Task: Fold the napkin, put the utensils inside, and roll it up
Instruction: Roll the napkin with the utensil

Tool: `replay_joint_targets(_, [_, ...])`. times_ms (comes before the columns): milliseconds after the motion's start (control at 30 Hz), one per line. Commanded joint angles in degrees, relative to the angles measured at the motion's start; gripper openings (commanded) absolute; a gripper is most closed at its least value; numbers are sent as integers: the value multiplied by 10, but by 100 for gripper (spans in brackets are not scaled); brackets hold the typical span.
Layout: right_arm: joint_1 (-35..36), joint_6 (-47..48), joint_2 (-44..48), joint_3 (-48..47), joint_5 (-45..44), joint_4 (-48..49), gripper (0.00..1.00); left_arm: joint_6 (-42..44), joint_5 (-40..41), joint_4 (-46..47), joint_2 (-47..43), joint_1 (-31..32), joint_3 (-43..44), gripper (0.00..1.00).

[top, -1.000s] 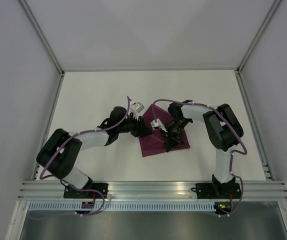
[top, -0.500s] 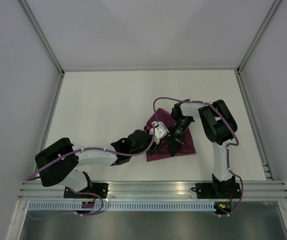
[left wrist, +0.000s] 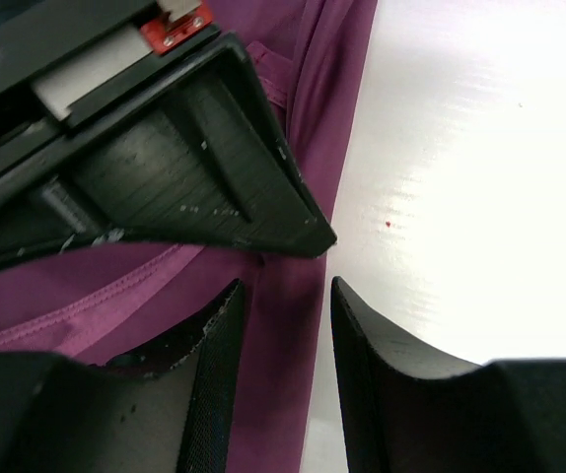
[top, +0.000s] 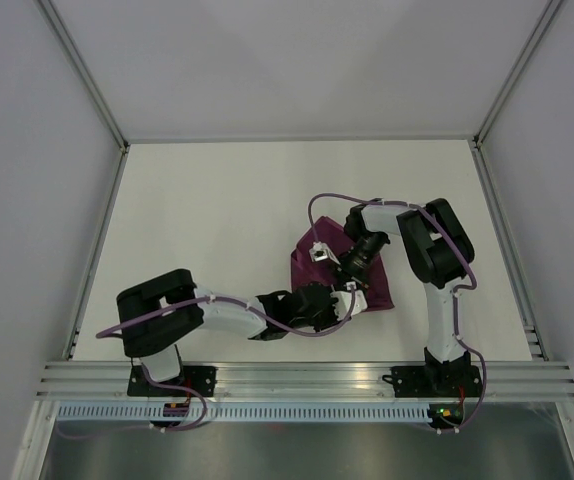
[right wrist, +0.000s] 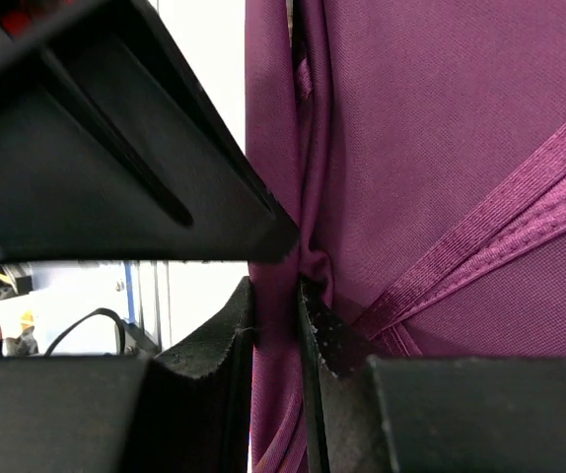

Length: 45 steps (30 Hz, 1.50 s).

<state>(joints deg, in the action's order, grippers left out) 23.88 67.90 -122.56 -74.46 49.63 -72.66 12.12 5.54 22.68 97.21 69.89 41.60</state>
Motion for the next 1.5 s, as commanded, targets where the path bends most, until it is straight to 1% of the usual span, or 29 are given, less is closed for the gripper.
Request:
replay_joint_targets(0, [-6, 22, -22, -6, -39, 57, 2, 56, 4, 6, 24, 4, 36, 46])
replay_joint_targets(233, [-9, 23, -28, -10, -38, 53, 2, 84, 23, 3, 62, 4, 42, 45])
replay_joint_targets(333, [-11, 24, -31, -11, -37, 53, 2, 84, 15, -9, 67, 4, 41, 41])
replay_joint_targets(400, [-14, 24, -32, -13, -37, 52, 2, 81, 4, -20, 71, 4, 43, 34])
replay_joint_targets(433, [-15, 25, -33, -12, -37, 51, 2, 81, -1, -26, 72, 4, 44, 25])
replay_joint_targets(533, [-17, 15, -30, -10, -36, 61, 2, 76, -31, -66, 81, 4, 60, 7])
replay_joint_targets(567, [-19, 1, -22, -3, -37, 71, 3, 71, -40, -81, 88, 4, 76, 2])
replay_joint_targets(633, [-21, -19, -8, 9, -39, 105, 10, 63, -52, -111, 95, 2, 88, 2])
replay_joint_targets(667, [-21, -28, 10, 16, -40, 118, 14, 57, -73, -115, 96, 0, 91, 2])
replay_joint_targets(700, [-21, -43, 19, 28, -39, 138, 24, 54, -83, -114, 96, -4, 89, 2])
replay_joint_targets(733, [-22, -50, 28, 33, -38, 146, 28, 48, -98, -112, 95, -5, 88, 2])
replay_joint_targets(767, [-21, -57, 45, 40, -37, 155, 34, 35, -106, -112, 95, -8, 87, 2])
replay_joint_targets(833, [-23, -79, 63, 45, -34, 179, 39, 21, -133, -111, 94, -17, 83, 2])
replay_joint_targets(867, [-28, -93, 82, 48, -31, 189, 40, 8, -145, -111, 92, -20, 81, 2])
replay_joint_targets(900, [-30, -108, 94, 56, -24, 219, 41, 0, -154, -109, 91, -25, 78, 2])
replay_joint_targets(933, [-36, -144, 117, 61, -19, 236, 42, -7, -174, -111, 91, -33, 78, 2])
replay_joint_targets(1067, [-72, -217, 177, 84, 1, 307, 47, -51, -233, -129, 91, -64, 81, 2])
replay_joint_targets(1100, [-79, -236, 190, 89, 1, 343, 48, -60, -260, -127, 91, -80, 80, 2])
replay_joint_targets(1133, [-84, -266, 216, 94, -1, 361, 48, -69, -272, -128, 90, -89, 80, 2])
replay_joint_targets(1200, [-102, -298, 239, 110, -2, 414, 49, -94, -303, -127, 90, -112, 75, 2])
replay_joint_targets(1267, [-126, -325, 268, 122, 4, 437, 50, -101, -322, -151, 104, -124, 94, 2])
replay_joint_targets(1300, [-133, -327, 275, 125, 8, 445, 50, -104, -339, -187, 109, -135, 106, 2])
replay_joint_targets(1367, [-153, -319, 304, 134, 18, 448, 50, -115, -364, -220, 124, -148, 139, 2])
replay_joint_targets(1400, [-158, -307, 318, 151, 14, 455, 49, -115, -389, -254, 138, -161, 151, 2])
replay_joint_targets(1467, [-161, -298, 370, 195, 4, 471, 50, -137, -417, -265, 148, -172, 163, 2])
